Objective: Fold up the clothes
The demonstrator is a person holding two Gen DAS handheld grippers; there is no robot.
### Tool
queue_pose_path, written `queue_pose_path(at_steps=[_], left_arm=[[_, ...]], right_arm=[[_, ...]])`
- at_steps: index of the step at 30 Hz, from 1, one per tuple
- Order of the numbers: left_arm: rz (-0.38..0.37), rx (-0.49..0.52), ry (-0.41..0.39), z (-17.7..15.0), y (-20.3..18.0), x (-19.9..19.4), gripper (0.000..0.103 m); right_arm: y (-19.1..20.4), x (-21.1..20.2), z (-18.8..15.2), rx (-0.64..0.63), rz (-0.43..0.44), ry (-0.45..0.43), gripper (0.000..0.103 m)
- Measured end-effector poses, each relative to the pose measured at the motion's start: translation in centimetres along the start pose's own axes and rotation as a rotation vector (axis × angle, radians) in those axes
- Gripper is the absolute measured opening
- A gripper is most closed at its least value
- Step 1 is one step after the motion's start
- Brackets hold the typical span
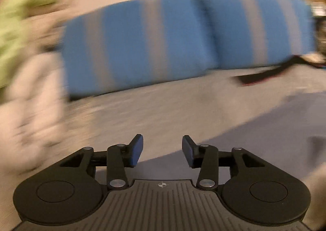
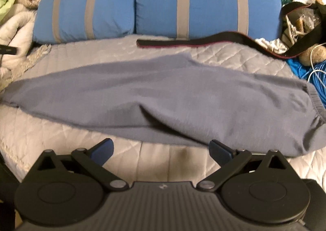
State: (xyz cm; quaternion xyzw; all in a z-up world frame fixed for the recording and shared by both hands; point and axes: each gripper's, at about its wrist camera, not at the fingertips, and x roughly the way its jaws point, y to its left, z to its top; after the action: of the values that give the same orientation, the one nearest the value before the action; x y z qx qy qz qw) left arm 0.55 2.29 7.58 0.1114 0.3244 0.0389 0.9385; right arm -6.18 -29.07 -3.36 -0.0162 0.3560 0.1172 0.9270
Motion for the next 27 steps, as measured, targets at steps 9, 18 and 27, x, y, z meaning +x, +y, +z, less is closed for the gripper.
queue_pose_path(at_steps=[9,18,27], left_arm=[[-0.511,0.193,-0.009,6.5,-13.9,9.7,0.041],[-0.576,0.229,0.116,7.7,-17.7,17.5,0.041],[-0.647,0.187,0.184,8.6,-19.1,21.7,0.04]], right_arm=[[-0.1,0.3,-0.3,0.064,0.066,-0.025,0.09],[-2.0,3.2,-0.4,0.329,0.292,-0.052,0.08],[-6.3,4.3,-1.7,0.847,0.344,-0.133,0.073]])
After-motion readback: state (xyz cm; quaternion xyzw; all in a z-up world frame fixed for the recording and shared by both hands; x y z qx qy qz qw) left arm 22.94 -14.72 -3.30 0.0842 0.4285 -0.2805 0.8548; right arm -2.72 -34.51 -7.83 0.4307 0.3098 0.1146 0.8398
